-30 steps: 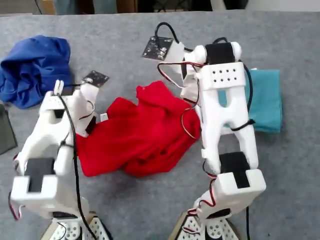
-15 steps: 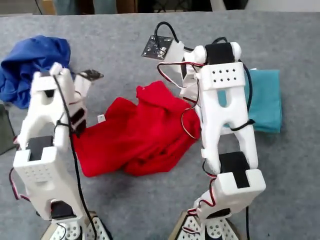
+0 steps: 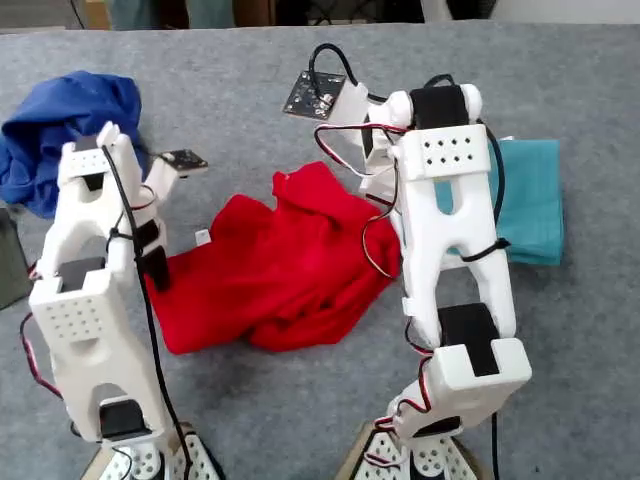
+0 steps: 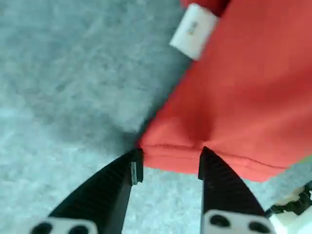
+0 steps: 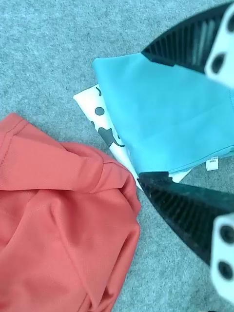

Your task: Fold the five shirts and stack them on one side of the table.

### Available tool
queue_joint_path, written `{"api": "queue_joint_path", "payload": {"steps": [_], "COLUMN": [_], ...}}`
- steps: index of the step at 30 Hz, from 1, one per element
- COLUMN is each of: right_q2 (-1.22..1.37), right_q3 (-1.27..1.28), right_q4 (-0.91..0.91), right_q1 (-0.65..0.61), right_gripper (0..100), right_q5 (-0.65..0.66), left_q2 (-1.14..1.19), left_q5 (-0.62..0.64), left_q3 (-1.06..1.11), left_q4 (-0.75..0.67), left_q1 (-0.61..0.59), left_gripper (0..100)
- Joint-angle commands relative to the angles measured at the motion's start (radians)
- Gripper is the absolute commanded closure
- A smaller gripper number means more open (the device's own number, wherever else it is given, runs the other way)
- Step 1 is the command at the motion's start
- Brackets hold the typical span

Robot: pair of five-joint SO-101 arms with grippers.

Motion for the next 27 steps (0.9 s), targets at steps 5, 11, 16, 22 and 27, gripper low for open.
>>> {"api": "queue_joint_path", "payload": {"steps": [5, 11, 16, 22, 27], "right_q2": [-0.008, -0.015, -0.012, -0.010, -0.010], "right_q3": [-0.008, -0.008, -0.061, -0.137, -0.160], "right_q4": [-0.017, -0.017, -0.012, -0.017, -0.018], "right_q1": [0.012, 0.012, 0.028, 0.052, 0.041], "right_gripper": [64.9, 64.9, 64.9, 64.9, 64.9], "right_q5": [0.011, 0.011, 0.006, -0.100, -0.157], "left_q2": [0.080, 0.063, -0.077, -0.272, -0.410], "left_q5": [0.054, 0.218, 0.350, 0.528, 0.575], "left_q3": [-0.084, -0.203, -0.444, -0.776, -0.908], "left_q4": [-0.025, -0.005, 0.104, 0.169, 0.169], "left_q1": [-0.012, -0.036, -0.114, -0.225, -0.292], "left_gripper": [87, 98, 97, 97, 97]}}
